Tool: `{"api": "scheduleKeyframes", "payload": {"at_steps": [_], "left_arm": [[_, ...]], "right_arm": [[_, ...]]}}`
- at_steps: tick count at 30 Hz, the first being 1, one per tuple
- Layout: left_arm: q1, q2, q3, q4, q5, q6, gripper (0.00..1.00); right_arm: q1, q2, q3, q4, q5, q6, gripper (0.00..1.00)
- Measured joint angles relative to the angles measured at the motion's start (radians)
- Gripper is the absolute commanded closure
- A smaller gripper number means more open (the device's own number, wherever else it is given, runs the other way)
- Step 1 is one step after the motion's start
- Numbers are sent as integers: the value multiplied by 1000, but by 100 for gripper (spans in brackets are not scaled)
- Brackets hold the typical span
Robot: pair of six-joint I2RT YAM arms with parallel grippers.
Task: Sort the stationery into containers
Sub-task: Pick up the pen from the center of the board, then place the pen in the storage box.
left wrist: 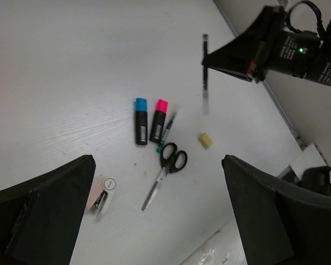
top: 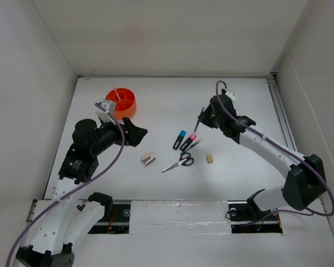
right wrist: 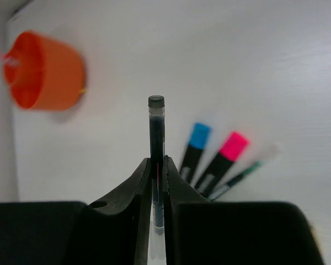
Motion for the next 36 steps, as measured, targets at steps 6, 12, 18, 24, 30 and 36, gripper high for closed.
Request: {"api": "scheduleKeyframes", "payload": {"at_steps": [6, 12, 18, 24, 30, 36], "left_arm": [[-1, 38, 0, 33, 153, 13, 0], [-1, 55, 0, 53, 215, 14, 0], [-1, 51, 0, 54, 207, 14, 0], [-1, 27, 0, 56, 203, 14, 0], [-1, -22, 0, 66, 188, 13, 2], [0, -24, 0, 72, 192, 5, 11]], "right_arm": [[277, 15, 100, 137, -57, -105, 100], [403, 35, 150, 264, -106, -185, 100], [416, 27, 99, 409, -182, -273, 100], [416, -13, -10, 546, -352, -361, 100], [417, -56, -101, 692, -517, -391, 100], [428, -72, -120, 788, -594, -386, 100]]}}
